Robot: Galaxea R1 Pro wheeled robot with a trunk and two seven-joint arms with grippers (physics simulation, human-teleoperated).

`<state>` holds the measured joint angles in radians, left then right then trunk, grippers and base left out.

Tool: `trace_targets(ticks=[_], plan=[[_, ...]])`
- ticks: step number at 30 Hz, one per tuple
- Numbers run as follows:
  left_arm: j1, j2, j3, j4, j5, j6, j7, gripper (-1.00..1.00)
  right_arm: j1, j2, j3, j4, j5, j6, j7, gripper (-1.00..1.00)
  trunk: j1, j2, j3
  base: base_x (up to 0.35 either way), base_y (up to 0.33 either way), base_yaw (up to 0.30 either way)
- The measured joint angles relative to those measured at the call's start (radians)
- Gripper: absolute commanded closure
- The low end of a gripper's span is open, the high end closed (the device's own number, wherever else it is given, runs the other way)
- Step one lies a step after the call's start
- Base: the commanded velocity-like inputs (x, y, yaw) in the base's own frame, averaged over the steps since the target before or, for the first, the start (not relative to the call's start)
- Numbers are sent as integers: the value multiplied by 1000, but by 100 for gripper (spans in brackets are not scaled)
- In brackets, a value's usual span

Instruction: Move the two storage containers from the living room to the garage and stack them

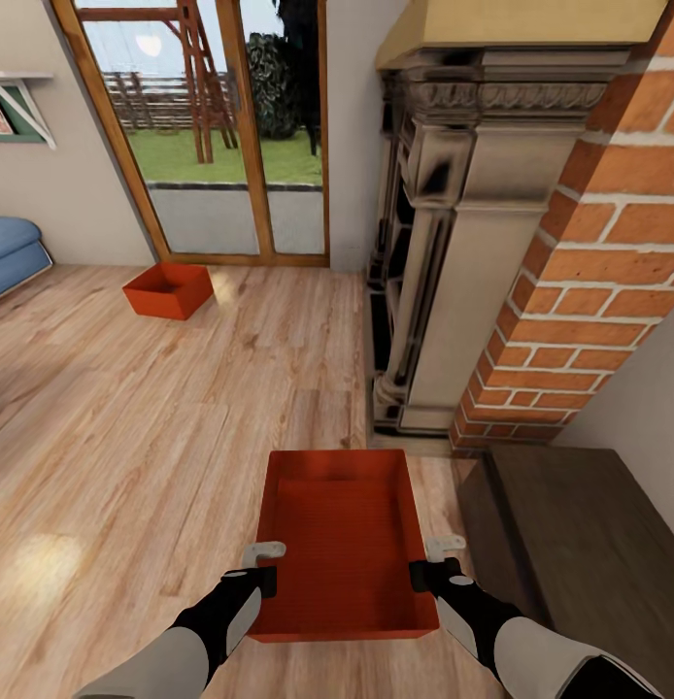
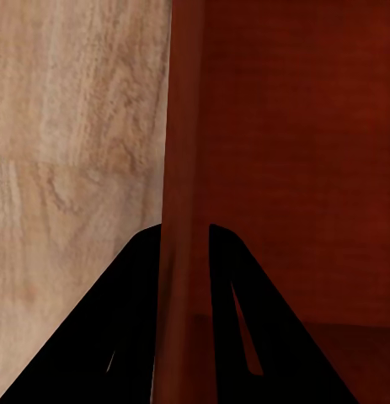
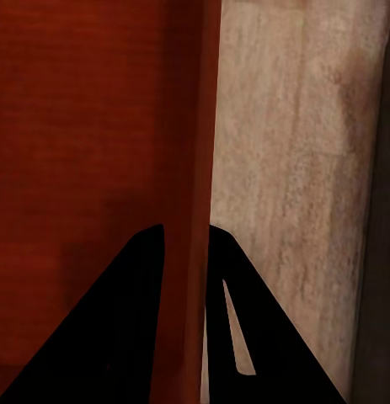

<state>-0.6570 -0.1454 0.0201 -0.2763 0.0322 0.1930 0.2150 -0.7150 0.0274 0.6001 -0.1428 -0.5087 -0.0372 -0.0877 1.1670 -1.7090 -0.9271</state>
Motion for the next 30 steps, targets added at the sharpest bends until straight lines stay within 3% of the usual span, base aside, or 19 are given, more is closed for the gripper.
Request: trace_targets(ticks=[30], plan=[[0,-1,1,1,-1,-3,0,100,0,-1,0,0,1,-2,1,100,-115,210,94,0,0,0]])
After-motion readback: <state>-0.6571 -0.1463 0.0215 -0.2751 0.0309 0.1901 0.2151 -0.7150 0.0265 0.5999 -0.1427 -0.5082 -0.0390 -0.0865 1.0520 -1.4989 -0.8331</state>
